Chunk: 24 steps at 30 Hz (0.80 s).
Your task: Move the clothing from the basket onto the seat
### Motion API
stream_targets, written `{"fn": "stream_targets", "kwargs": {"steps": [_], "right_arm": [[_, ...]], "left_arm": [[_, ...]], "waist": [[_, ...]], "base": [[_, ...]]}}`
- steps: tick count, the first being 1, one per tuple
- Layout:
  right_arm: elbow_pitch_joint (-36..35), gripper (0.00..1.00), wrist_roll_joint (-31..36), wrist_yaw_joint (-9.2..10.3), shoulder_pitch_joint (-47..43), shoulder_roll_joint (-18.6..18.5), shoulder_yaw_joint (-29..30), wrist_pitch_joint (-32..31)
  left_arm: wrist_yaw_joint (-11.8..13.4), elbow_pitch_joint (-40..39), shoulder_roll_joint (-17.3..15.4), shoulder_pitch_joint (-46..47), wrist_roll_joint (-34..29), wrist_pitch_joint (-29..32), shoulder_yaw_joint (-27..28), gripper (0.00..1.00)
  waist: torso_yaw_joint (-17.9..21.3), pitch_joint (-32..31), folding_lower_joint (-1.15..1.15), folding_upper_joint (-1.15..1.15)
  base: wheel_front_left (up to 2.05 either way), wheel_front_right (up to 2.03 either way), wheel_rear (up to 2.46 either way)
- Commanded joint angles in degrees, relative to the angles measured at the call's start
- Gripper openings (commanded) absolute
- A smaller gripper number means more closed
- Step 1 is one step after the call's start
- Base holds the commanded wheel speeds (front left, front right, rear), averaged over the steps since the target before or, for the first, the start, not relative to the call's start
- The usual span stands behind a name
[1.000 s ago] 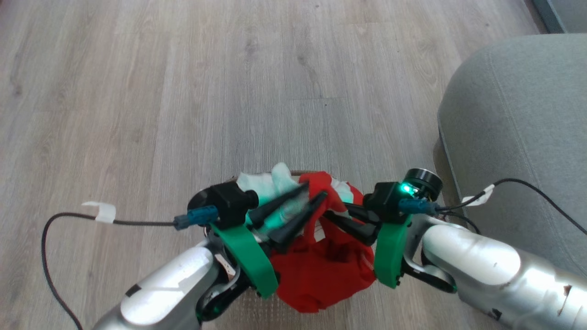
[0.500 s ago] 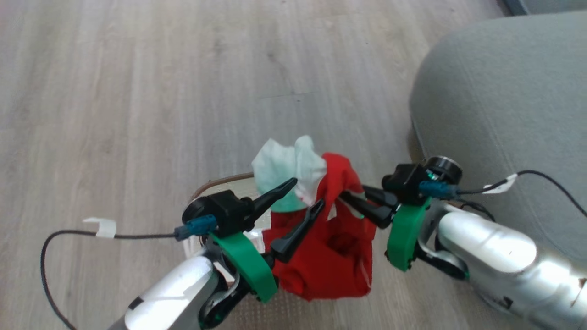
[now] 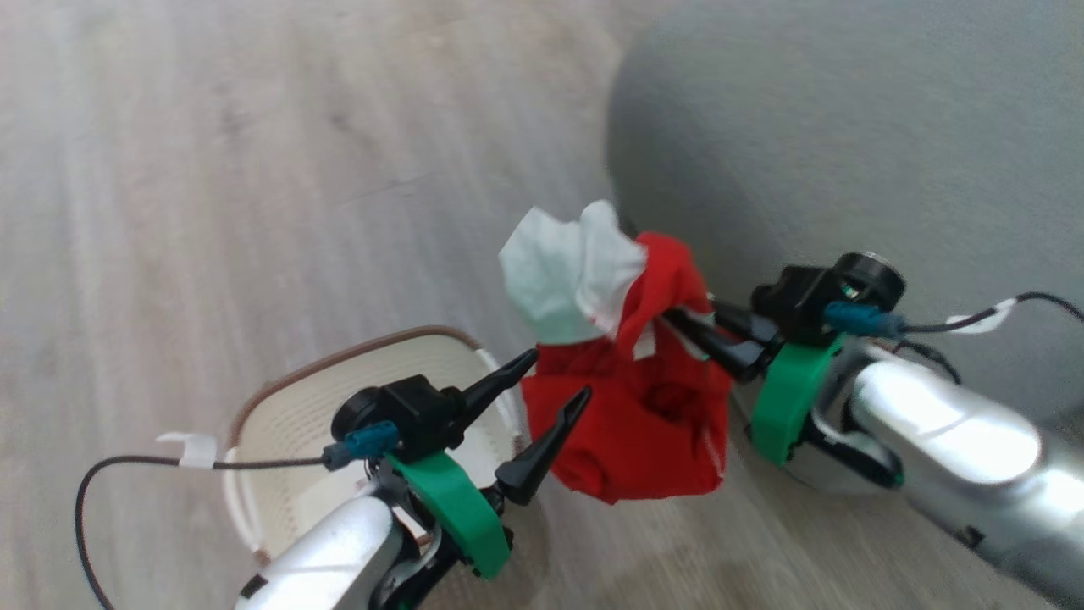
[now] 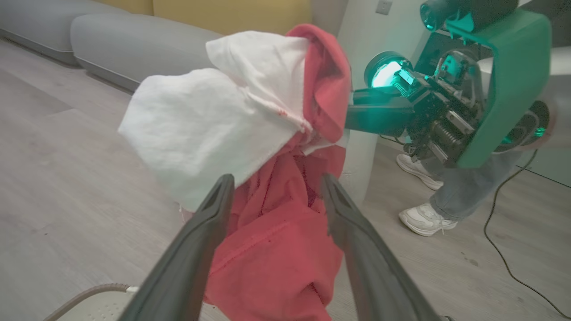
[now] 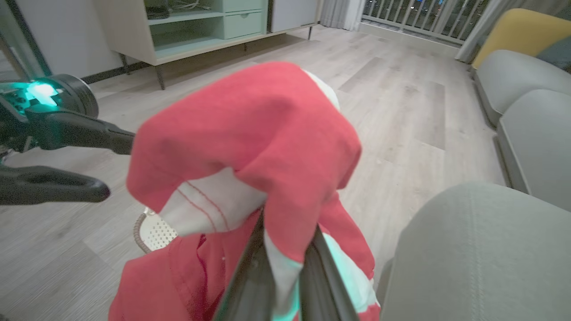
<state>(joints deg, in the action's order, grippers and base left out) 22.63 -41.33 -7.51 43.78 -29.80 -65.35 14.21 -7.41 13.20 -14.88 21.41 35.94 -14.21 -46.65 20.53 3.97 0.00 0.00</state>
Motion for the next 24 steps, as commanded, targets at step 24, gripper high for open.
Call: {"fn": "stream_targets", "kwargs": {"steps": [24], "right_arm": [[-1.29,0.00,5.60,0.02,-1.66,-0.38,28.56,0.79]], "left_arm": [[-0.08,-2.21,-1.00,5.82,-1.09,-0.79,0.56,1.00]], "waist": [[5.79,11.08,0.00,0.00]], "base": [[0.00,0.00,0.00]]}}
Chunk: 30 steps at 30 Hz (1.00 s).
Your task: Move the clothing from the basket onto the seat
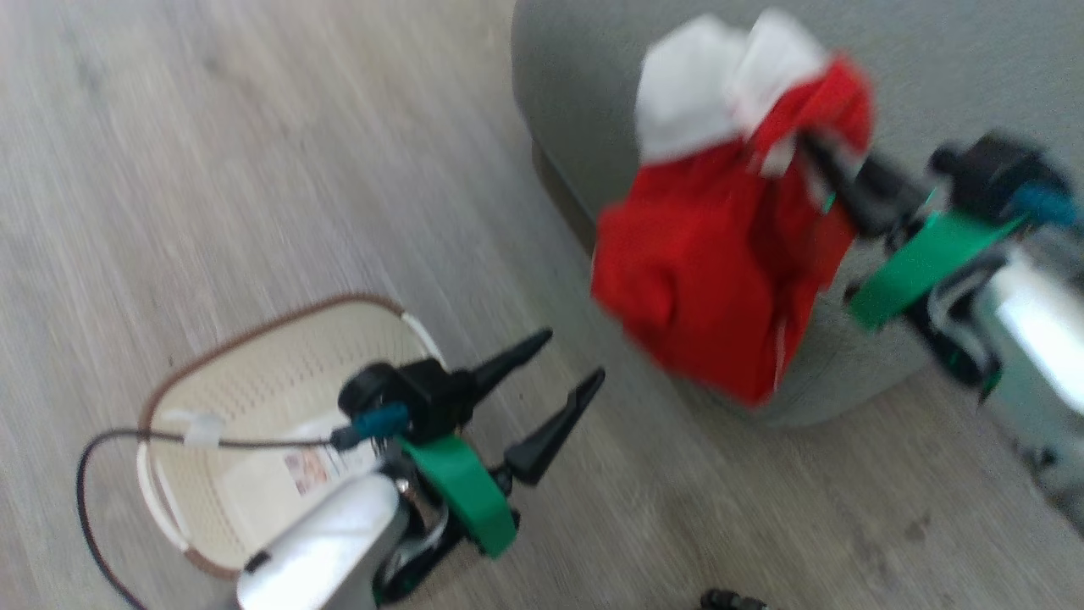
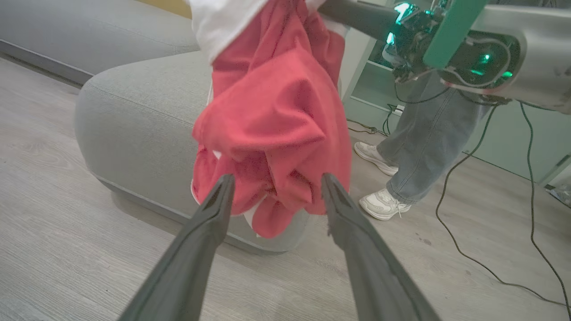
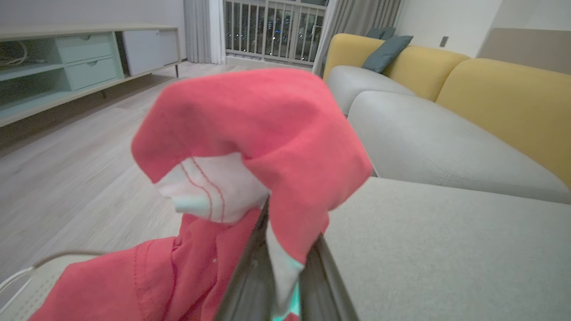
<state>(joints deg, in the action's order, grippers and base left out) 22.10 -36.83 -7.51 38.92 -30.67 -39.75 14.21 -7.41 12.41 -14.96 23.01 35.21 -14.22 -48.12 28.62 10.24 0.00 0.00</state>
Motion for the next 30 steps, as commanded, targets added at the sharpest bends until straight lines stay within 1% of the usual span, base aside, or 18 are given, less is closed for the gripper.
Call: {"fn": "stream_targets", "kwargs": {"steps": [1,4,5,6,7,9,13,17,20,23,28,29,30], "right_arm": [[-0.07,0.00,1.85,0.02,4.46,0.98,5.76,0.79],[2.25,0.00,4.47,0.02,9.59,0.99,14.02,0.79],[2.25,0.00,4.47,0.02,9.59,0.99,14.02,0.79],[4.03,0.00,6.34,0.02,13.51,0.07,20.06,0.79],[4.03,0.00,6.34,0.02,13.51,0.07,20.06,0.79],[6.43,0.00,7.77,0.02,17.37,-1.24,25.86,0.79],[12.87,0.00,11.59,0.02,25.49,-5.20,36.32,0.79],[19.92,0.00,14.14,0.02,33.76,-6.19,48.08,0.79],[24.89,0.00,16.71,0.02,37.19,-5.21,55.44,0.79],[28.90,0.00,20.26,0.02,37.89,-2.78,61.94,0.79],[31.98,0.00,28.16,0.02,35.65,2.15,70.65,0.79],[32.40,0.06,29.55,0.02,35.28,3.00,71.98,0.79],[32.65,0.28,31.02,0.02,34.91,3.69,73.10,0.79]], "left_arm": [[-0.08,-1.44,-0.89,5.14,-0.35,-0.78,1.78,1.00],[-0.08,-1.49,-1.39,8.25,-0.70,-0.78,0.92,1.00],[-0.08,-1.49,-1.39,8.25,-0.70,-0.78,0.92,1.00],[-0.08,-1.49,-2.10,10.42,-1.03,-0.78,0.88,1.00],[-0.08,-1.49,-2.10,10.42,-1.03,-0.78,0.88,1.00],[-0.08,-1.57,-2.85,12.05,-1.27,-0.78,1.56,1.00],[-0.08,-2.41,-4.77,13.86,-1.98,-0.78,3.78,1.00],[-0.01,-4.09,-6.71,15.64,-3.29,-0.78,5.71,1.00],[0.02,-5.68,-6.32,17.10,-4.22,-0.78,6.30,1.00],[0.13,-6.66,-5.51,17.71,-5.01,-0.78,6.69,1.00],[0.49,-6.86,-4.81,16.62,-5.68,-0.78,8.96,1.00],[0.48,-6.87,-4.80,16.19,-5.80,-0.78,9.49,1.00],[0.46,-6.83,-4.79,15.70,-5.88,-0.78,9.98,1.00]], "waist": [[-3.24,6.61,0.00,0.00],[-6.22,12.41,0.00,0.00],[-6.22,12.41,0.00,0.00],[-8.26,16.53,0.00,0.00],[-8.26,16.53,0.00,0.00],[-10.05,20.40,0.00,0.00],[-12.39,28.13,0.00,0.00],[-13.41,36.01,0.00,0.00],[-14.26,40.68,0.00,0.00],[-14.67,43.71,0.00,0.00],[-14.31,44.44,0.00,0.00],[-13.99,44.06,0.00,0.00],[-13.66,43.56,0.00,0.00]], "base": [[0.00,0.00,0.00],[0.00,0.00,0.00],[0.00,0.00,0.00],[0.00,0.00,0.00],[0.00,0.00,0.00],[0.00,0.00,0.00],[0.00,0.00,0.00],[0.00,0.00,0.00],[0.00,0.00,0.00],[0.00,0.00,0.00],[0.00,0.00,0.00],[0.00,0.00,0.00],[0.00,0.00,0.00]]}}
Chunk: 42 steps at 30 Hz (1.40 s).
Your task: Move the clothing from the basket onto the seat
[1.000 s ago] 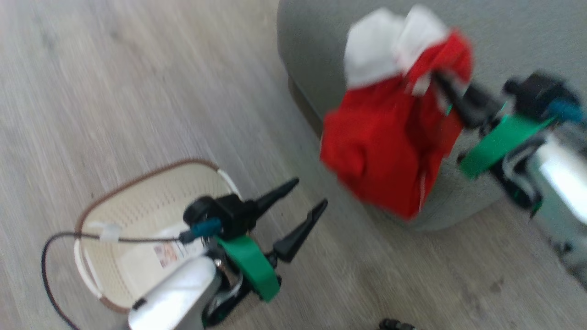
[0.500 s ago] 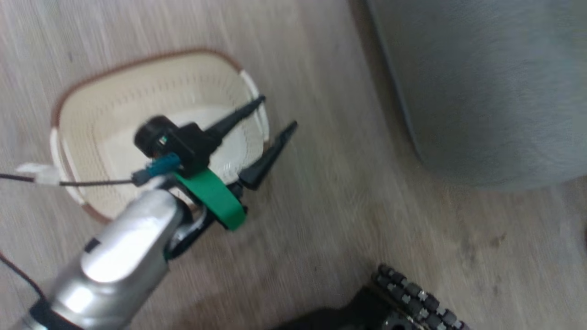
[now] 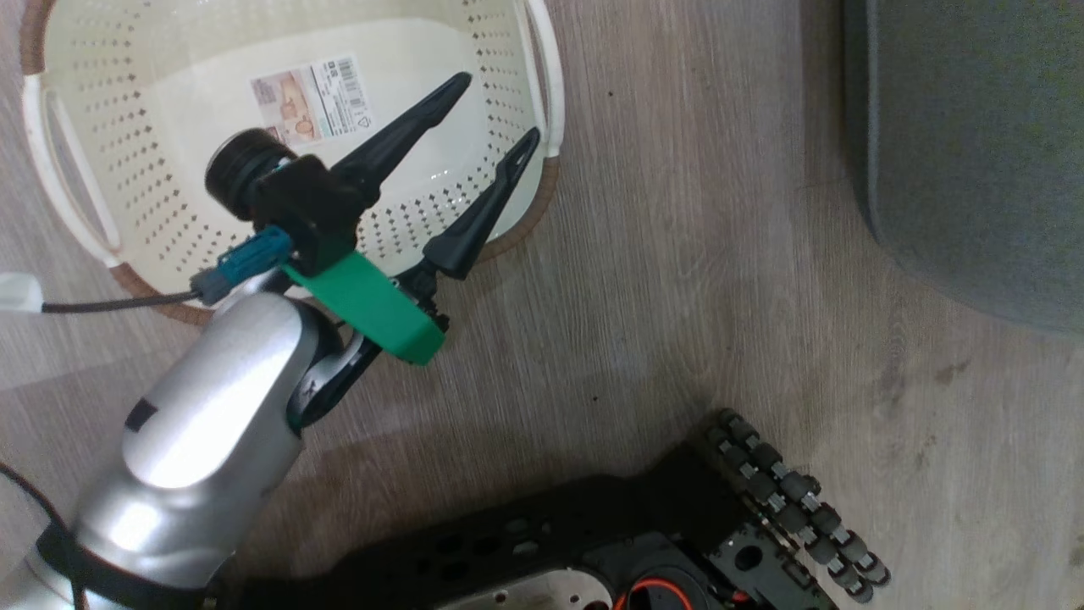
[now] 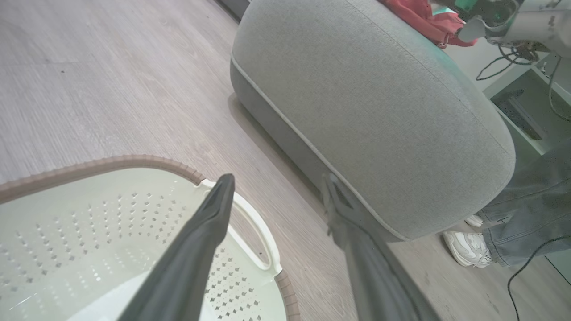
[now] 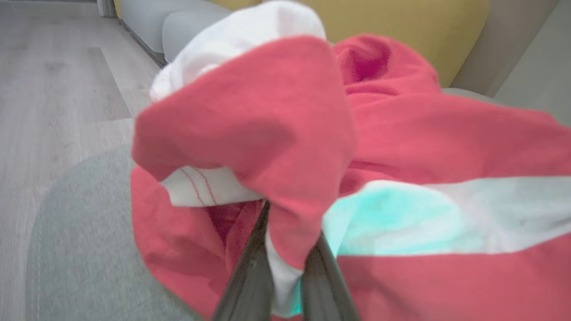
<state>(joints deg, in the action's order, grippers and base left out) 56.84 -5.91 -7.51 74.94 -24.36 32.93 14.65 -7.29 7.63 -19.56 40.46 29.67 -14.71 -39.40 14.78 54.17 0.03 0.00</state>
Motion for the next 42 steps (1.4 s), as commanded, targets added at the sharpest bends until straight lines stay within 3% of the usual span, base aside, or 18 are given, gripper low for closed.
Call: {"fn": "stream_targets", "kwargs": {"steps": [1,6,11,19,24,32,42], "right_arm": [[-1.70,1.00,2.66,0.02,-1.66,-1.36,1.28,0.35],[-1.16,1.00,6.97,0.02,-3.62,-0.96,-1.31,0.35],[-1.90,1.00,8.13,0.02,-8.26,-2.31,-9.93,0.35],[-16.93,1.00,-1.39,0.02,-25.19,-4.96,-25.82,0.35],[-25.46,1.00,-5.98,0.02,-34.82,-4.45,-29.44,0.35],[-34.10,1.00,-4.02,0.02,-53.60,2.18,-30.60,0.34],[-39.63,1.00,1.70,0.02,-64.76,14.34,-33.65,0.35]], "left_arm": [[0.29,-1.91,-0.22,-2.61,-0.58,-0.29,1.96,1.00],[0.10,-0.82,0.07,-3.69,-1.46,-0.29,2.79,1.00],[-0.03,2.13,2.07,-5.72,-2.68,-0.29,3.45,1.00],[0.44,6.33,7.61,-14.55,-2.49,-0.29,12.22,1.00],[0.97,6.55,10.23,-20.32,-3.66,-0.29,18.85,1.00],[0.82,8.80,12.72,-28.91,-7.82,-0.29,28.62,1.00],[0.37,10.39,14.80,-32.02,-12.10,-0.29,36.22,1.00]], "waist": [[0.80,-1.65,-0.03,0.00],[1.70,-6.28,-0.03,0.00],[1.06,-14.43,-0.03,0.00],[-1.31,-30.22,-0.03,0.00],[-3.32,-36.70,-0.03,0.00],[-8.79,-46.03,-0.03,0.00],[-13.53,-50.84,-0.03,0.00]], "base": [[0.00,0.00,0.00],[0.00,0.00,0.00],[0.00,0.00,0.00],[0.00,0.00,0.00],[0.00,0.00,0.00],[0.00,0.00,0.00],[0.00,0.00,0.00]]}}
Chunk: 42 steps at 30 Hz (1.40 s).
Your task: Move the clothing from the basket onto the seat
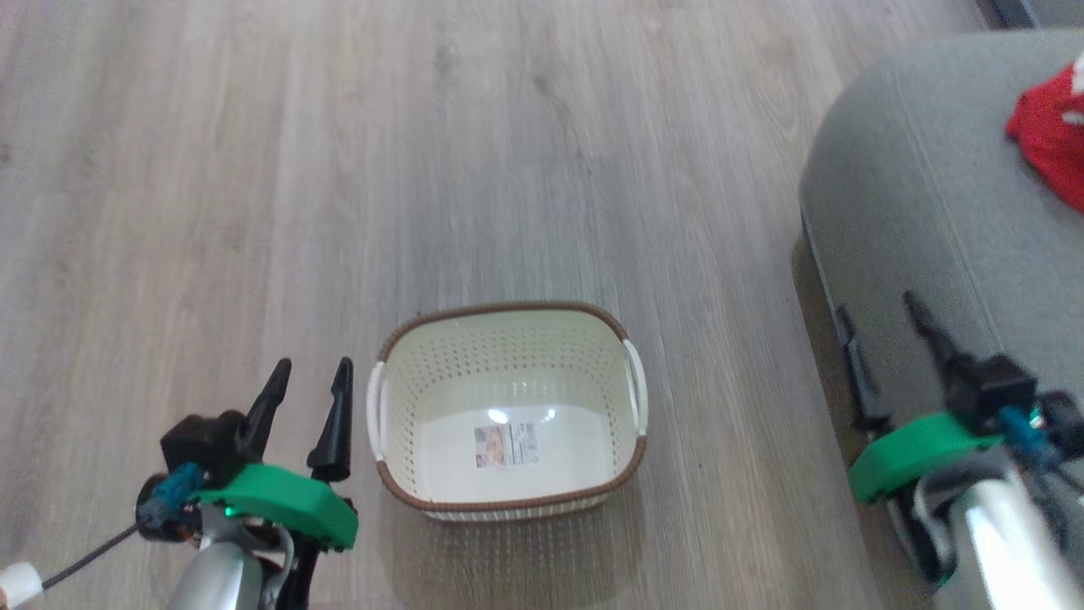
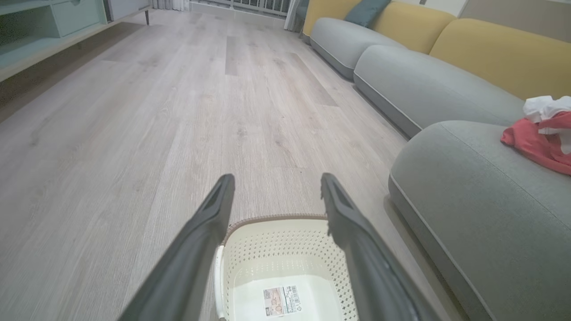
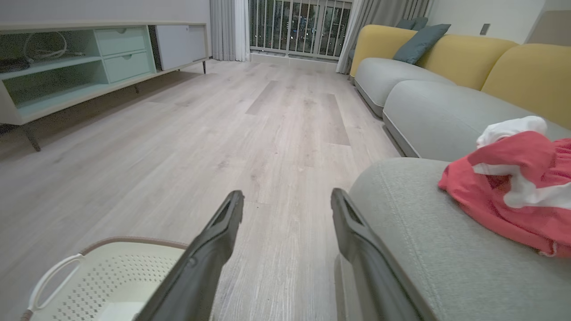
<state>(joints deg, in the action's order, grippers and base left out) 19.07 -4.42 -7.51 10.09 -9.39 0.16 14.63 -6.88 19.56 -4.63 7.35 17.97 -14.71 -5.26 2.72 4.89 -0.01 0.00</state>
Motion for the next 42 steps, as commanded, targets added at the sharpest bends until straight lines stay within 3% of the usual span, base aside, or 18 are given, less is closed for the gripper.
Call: {"fn": "stream_targets", "kwargs": {"steps": [1,9,18,19,24,42], "right_arm": [[-2.11,1.00,0.55,0.02,-0.62,0.37,-0.99,0.37],[-2.86,1.00,3.26,0.02,-4.61,4.91,-1.42,0.37],[-2.77,1.00,4.67,0.02,-5.16,5.96,-1.45,0.37],[-0.92,0.00,4.42,0.00,-6.56,5.76,-0.20,0.00],[1.97,0.00,4.34,0.00,-7.66,5.79,-0.31,-0.07],[1.00,0.00,-8.87,0.00,-7.10,5.89,0.71,-3.16]], "left_arm": [[-0.11,-1.47,0.06,0.88,-0.60,-0.29,2.42,1.00],[-0.36,-0.74,1.16,-0.27,-2.16,-0.29,5.41,1.00],[-0.50,0.20,1.64,-0.72,-2.18,-0.29,6.68,1.00],[-0.53,1.89,1.85,-1.93,-1.95,0.00,4.70,0.00],[-0.52,4.93,2.02,-3.48,-1.58,0.10,4.55,0.00],[-0.53,3.48,1.98,-3.12,9.29,3.18,5.64,0.00]], "waist": [[-1.60,-1.88,0.01,0.00],[-1.87,-3.77,0.01,0.00],[-1.41,-4.39,0.01,0.00],[-1.41,-4.40,0.01,0.00],[-1.38,-4.46,0.01,0.00],[-1.57,-4.50,0.01,0.00]], "base": [[0.00,0.00,0.00],[0.00,0.00,0.00],[0.00,0.00,0.00],[0.00,0.00,0.00],[0.00,0.00,0.00],[0.00,0.00,0.00]]}}
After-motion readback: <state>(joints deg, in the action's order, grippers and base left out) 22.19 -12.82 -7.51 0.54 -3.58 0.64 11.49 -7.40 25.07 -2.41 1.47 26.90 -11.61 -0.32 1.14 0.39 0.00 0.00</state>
